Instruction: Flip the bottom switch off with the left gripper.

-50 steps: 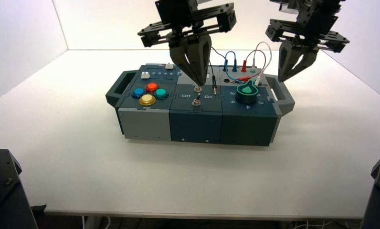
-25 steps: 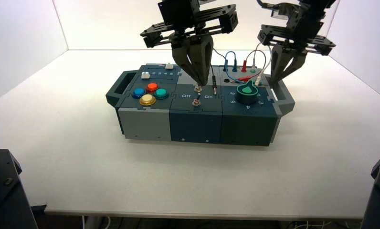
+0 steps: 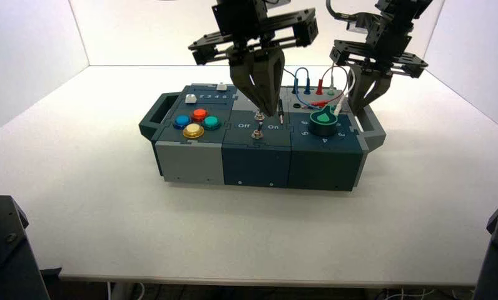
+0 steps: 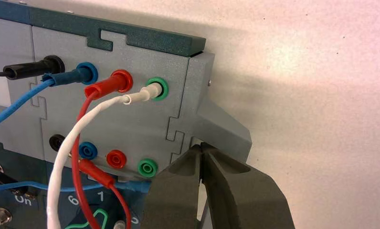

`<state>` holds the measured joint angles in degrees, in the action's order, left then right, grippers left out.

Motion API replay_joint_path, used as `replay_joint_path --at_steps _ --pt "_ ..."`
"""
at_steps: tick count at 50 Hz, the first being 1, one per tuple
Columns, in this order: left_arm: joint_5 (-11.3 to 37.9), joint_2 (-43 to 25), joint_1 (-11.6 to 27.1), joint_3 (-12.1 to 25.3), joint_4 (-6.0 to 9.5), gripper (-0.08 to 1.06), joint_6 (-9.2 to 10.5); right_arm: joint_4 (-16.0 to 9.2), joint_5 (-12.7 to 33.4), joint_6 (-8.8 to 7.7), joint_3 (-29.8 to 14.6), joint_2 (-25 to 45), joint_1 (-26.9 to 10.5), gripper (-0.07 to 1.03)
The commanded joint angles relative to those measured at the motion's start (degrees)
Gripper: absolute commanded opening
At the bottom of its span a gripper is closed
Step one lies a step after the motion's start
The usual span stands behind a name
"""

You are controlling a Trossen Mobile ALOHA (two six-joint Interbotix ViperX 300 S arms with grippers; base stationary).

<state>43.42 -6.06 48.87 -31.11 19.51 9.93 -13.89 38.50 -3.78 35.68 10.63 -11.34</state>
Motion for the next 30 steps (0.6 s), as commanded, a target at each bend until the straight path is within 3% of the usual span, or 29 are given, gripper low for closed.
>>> replay_joint_path --at_steps 1,21,30 --pt "-0.35 -0.18 0.26 1.58 0.18 -0.03 0.53 0.18 -0.7 -0.53 -1.85 0.79 -0.35 -0.02" --pt "-4.22 -3.69 0.18 2.02 -0.26 -0.03 0.53 0.26 -0.44 -0.53 -2.2 1.05 -1.14 -0.02" --pt "-6.86 -3.25 -0.18 1.76 -0.26 -0.03 1.67 0.26 -0.53 -0.53 -1.93 0.88 -1.14 -0.02"
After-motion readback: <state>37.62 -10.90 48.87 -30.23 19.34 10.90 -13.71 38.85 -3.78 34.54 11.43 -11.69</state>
